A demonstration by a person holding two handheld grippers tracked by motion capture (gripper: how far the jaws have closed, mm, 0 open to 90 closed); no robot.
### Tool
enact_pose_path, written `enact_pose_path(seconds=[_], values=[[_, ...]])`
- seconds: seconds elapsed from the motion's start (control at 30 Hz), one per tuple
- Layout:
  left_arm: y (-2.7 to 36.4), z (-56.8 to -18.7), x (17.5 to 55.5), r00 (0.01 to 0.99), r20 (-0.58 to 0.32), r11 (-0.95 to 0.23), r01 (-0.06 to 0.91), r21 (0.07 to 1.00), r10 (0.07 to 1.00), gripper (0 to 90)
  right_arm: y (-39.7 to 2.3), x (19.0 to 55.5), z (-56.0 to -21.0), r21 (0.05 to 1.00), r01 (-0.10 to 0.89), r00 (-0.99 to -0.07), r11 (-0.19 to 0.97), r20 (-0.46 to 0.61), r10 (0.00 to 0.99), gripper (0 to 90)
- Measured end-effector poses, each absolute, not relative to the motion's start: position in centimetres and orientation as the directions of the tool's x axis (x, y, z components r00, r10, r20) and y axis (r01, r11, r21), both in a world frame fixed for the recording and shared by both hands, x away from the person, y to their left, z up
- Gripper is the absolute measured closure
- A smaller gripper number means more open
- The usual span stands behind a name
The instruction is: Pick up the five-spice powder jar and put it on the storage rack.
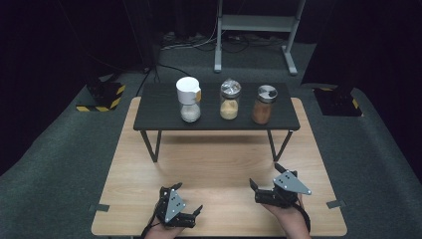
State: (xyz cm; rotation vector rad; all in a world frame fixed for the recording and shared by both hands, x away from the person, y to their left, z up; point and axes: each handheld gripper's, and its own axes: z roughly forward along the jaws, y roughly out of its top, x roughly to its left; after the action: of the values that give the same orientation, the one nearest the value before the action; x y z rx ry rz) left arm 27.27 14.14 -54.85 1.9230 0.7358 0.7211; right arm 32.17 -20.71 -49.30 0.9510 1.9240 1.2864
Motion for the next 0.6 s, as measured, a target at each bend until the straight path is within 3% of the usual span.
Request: enact_pose_path(seconds=[0.6], values=[[14.1, -54.9, 27.3, 0.648, 0.183, -0.393, 0.196, 0.898, 0.739, 0.6, -21.9, 30.9, -52.4, 0.909, 0.290, -0.540, 0.298, -0.102, 0.835, 0.0]])
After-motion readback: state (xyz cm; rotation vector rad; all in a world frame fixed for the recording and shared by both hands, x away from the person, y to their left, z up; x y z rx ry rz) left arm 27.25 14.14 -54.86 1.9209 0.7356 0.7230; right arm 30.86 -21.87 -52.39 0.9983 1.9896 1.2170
